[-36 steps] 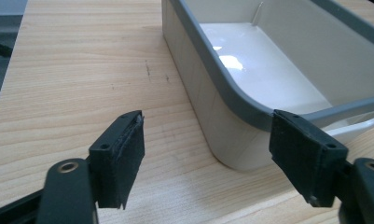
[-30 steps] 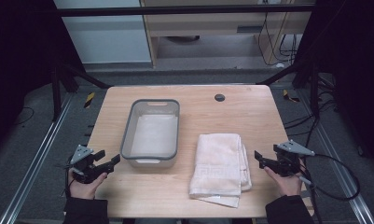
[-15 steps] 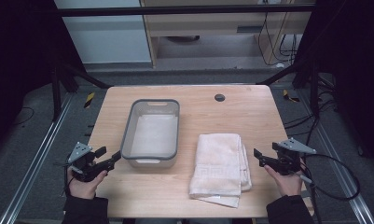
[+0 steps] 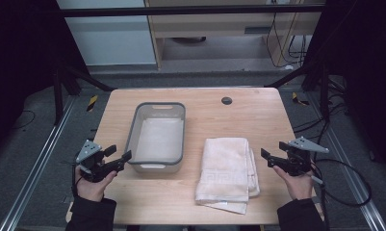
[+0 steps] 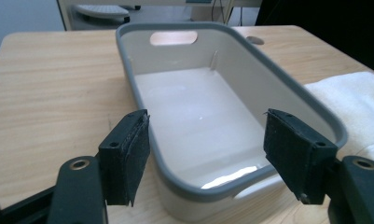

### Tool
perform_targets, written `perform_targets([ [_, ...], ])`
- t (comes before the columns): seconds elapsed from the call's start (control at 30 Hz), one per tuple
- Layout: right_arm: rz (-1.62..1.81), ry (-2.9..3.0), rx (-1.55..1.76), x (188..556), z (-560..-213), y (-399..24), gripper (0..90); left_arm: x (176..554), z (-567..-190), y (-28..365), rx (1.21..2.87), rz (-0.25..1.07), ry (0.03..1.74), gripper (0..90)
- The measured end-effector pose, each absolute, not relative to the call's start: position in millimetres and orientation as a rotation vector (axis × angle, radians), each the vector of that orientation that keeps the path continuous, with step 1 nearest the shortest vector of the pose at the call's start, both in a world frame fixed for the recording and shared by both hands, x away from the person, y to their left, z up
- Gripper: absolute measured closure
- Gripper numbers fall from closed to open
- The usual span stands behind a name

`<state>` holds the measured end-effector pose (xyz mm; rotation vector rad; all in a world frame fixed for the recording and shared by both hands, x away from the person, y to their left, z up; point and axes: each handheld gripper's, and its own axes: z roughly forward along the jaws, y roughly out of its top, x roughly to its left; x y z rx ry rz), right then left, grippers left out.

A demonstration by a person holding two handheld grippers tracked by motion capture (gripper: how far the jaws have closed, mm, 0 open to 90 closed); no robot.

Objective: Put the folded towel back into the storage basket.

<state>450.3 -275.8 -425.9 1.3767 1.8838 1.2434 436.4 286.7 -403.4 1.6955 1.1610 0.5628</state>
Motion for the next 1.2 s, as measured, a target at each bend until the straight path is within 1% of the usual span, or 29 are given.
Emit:
perform_targets([
  [0.2, 1.245, 1.889, 1.340, 454.6, -417.0, -269.6, 23.1, 437.2, -392.5, 275.0, 1.697, 0.564, 1.124, 30.7],
  [0.5, 1.271, 1.892, 1.301, 459.3, -405.2, -262.4, 25.1, 437.3, -387.8, 258.2, 1.699, 0.547, 1.095, 31.8],
  [0.83, 1.306, 1.893, 1.298, 466.6, -394.7, -254.4, 24.6, 437.1, -386.0, 240.0, 1.719, 0.530, 1.058, 32.2],
  [1.2, 1.300, 1.915, 1.281, 473.0, -391.9, -246.1, 23.9, 439.5, -387.5, 215.6, 1.735, 0.495, 1.019, 32.7],
])
